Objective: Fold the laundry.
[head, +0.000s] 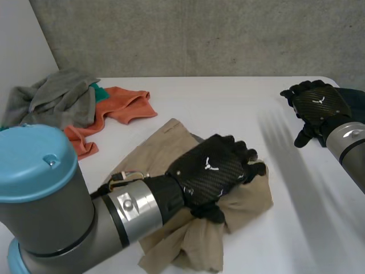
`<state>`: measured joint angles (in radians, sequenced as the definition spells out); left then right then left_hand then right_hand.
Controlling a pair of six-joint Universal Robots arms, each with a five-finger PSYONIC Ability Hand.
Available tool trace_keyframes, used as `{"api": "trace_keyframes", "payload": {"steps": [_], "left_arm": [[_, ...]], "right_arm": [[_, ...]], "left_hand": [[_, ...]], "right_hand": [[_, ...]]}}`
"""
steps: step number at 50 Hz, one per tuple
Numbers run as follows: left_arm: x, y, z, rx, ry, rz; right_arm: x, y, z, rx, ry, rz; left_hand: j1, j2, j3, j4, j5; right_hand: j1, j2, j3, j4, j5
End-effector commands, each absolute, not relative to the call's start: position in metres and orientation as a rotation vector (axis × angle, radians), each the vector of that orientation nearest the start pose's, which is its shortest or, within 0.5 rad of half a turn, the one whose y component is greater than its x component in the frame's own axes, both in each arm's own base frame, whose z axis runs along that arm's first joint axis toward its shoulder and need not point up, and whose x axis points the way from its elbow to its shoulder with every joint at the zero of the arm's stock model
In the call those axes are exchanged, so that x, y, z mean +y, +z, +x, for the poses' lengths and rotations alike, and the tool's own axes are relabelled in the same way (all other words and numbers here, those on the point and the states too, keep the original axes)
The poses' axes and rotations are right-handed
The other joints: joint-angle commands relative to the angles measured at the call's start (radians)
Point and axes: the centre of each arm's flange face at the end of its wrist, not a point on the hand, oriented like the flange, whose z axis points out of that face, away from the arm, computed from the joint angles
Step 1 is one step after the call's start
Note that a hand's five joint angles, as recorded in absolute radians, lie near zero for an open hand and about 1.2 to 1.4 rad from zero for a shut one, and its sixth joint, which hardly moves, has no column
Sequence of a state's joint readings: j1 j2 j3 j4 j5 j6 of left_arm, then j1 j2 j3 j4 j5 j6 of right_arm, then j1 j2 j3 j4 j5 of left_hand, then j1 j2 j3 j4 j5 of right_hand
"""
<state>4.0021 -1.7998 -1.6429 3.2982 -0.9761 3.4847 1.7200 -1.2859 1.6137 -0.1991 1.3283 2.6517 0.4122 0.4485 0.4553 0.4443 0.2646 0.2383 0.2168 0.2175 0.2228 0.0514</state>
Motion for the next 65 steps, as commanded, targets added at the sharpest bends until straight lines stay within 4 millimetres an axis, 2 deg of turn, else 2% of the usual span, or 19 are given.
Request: {"api": "trace_keyframes", "payload": {"steps": [1, 4, 8, 14, 19, 20, 24, 35, 38, 40, 44, 46, 49, 50, 53, 56, 59, 60, 65], "left_arm": [[-0.154, 0.242, -0.331, -1.534, 1.592, -1.314], [-0.166, 0.253, -0.319, -1.617, 1.675, -1.259], [-0.185, 0.275, -0.295, -1.771, 1.851, -1.106], [-0.198, 0.281, -0.270, -1.965, 1.959, -0.858], [-0.205, 0.264, -0.246, -2.191, 1.947, -0.729], [-0.206, 0.258, -0.238, -2.256, 1.928, -0.697], [-0.205, 0.240, -0.224, -2.395, 1.853, -0.672], [-0.207, 0.199, -0.192, -2.614, 1.687, -0.601], [-0.203, 0.190, -0.192, -2.633, 1.635, -0.618], [-0.201, 0.173, -0.197, -2.653, 1.537, -0.659], [-0.202, 0.154, -0.200, -2.685, 1.442, -0.688], [-0.205, 0.147, -0.202, -2.697, 1.414, -0.700], [-0.210, 0.142, -0.204, -2.697, 1.417, -0.700], [-0.212, 0.141, -0.205, -2.699, 1.424, -0.700], [-0.219, 0.144, -0.206, -2.684, 1.458, -0.690], [-0.223, 0.151, -0.208, -2.660, 1.497, -0.685], [-0.226, 0.159, -0.211, -2.627, 1.542, -0.688], [-0.227, 0.166, -0.214, -2.599, 1.576, -0.692], [-0.223, 0.198, -0.228, -2.459, 1.713, -0.719]], "right_arm": [[-0.329, 0.226, 0.210, 2.126, -2.112, -1.081], [-0.330, 0.233, 0.213, 2.102, -2.085, -1.128], [-0.323, 0.247, 0.229, 1.988, -1.977, -1.237], [-0.312, 0.252, 0.260, 1.795, -1.842, -1.360], [-0.298, 0.243, 0.296, 1.667, -1.749, -1.464], [-0.294, 0.239, 0.308, 1.638, -1.731, -1.495], [-0.292, 0.221, 0.333, 1.595, -1.690, -1.542], [-0.291, 0.174, 0.405, 1.457, -1.709, -1.611], [-0.293, 0.163, 0.419, 1.418, -1.717, -1.618], [-0.298, 0.155, 0.424, 1.408, -1.729, -1.615], [-0.305, 0.138, 0.430, 1.407, -1.734, -1.615], [-0.308, 0.132, 0.432, 1.412, -1.735, -1.612], [-0.312, 0.122, 0.433, 1.421, -1.738, -1.611], [-0.314, 0.117, 0.434, 1.422, -1.736, -1.611], [-0.315, 0.111, 0.435, 1.425, -1.733, -1.612], [-0.315, 0.110, 0.435, 1.422, -1.736, -1.611], [-0.315, 0.111, 0.436, 1.408, -1.738, -1.612], [-0.315, 0.110, 0.436, 1.411, -1.737, -1.612], [-0.317, 0.118, 0.436, 1.416, -1.767, -1.603]], "left_hand": [[-0.143, -0.179, -0.186, -0.175, -0.170], [-0.143, -0.179, -0.186, -0.175, -0.170], [-0.143, -0.179, -0.186, -0.175, -0.170], [-0.163, -0.200, -0.207, -0.196, -0.190], [-0.166, -0.203, -0.209, -0.199, -0.193], [-0.169, -0.206, -0.212, -0.201, -0.196], [-0.178, -0.214, -0.221, -0.210, -0.205], [-0.175, -0.212, -0.218, -0.207, -0.202], [-0.169, -0.206, -0.212, -0.201, -0.196], [-0.155, -0.191, -0.198, -0.187, -0.182], [-0.058, -0.094, -0.101, -0.090, -0.085], [0.085, 0.049, 0.042, 0.053, 0.058], [0.467, 0.430, 0.424, 0.435, 0.440], [0.680, 0.644, 0.637, 0.648, 0.653], [0.983, 0.946, 0.940, 0.951, 0.956], [0.984, 0.948, 0.941, 0.952, 0.957], [0.984, 0.948, 0.941, 0.952, 0.957], [0.984, 0.948, 0.941, 0.952, 0.957], [0.984, 0.948, 0.941, 0.952, 0.957]], "right_hand": [[-0.064, -0.042, -0.043, -0.048, -0.051], [-0.064, -0.042, -0.043, -0.048, -0.051], [-0.064, -0.042, -0.043, -0.048, -0.051], [-0.064, -0.042, -0.043, -0.048, -0.051], [-0.064, -0.042, -0.043, -0.048, -0.051], [-0.064, -0.042, -0.043, -0.048, -0.051], [-0.064, -0.042, -0.043, -0.048, -0.051], [-0.064, -0.042, -0.043, -0.048, -0.051], [-0.064, -0.042, -0.043, -0.048, -0.051], [-0.054, -0.032, -0.033, -0.038, -0.041], [0.020, 0.041, 0.041, 0.035, 0.032], [0.067, 0.088, 0.087, 0.082, 0.079], [0.125, 0.147, 0.146, 0.141, 0.138], [0.195, 0.217, 0.216, 0.211, 0.208], [0.313, 0.335, 0.334, 0.329, 0.325], [0.483, 0.505, 0.504, 0.499, 0.496], [0.876, 0.897, 0.897, 0.891, 0.888], [1.155, 1.177, 1.176, 1.171, 1.168], [1.158, 1.180, 1.179, 1.174, 1.170]]}}
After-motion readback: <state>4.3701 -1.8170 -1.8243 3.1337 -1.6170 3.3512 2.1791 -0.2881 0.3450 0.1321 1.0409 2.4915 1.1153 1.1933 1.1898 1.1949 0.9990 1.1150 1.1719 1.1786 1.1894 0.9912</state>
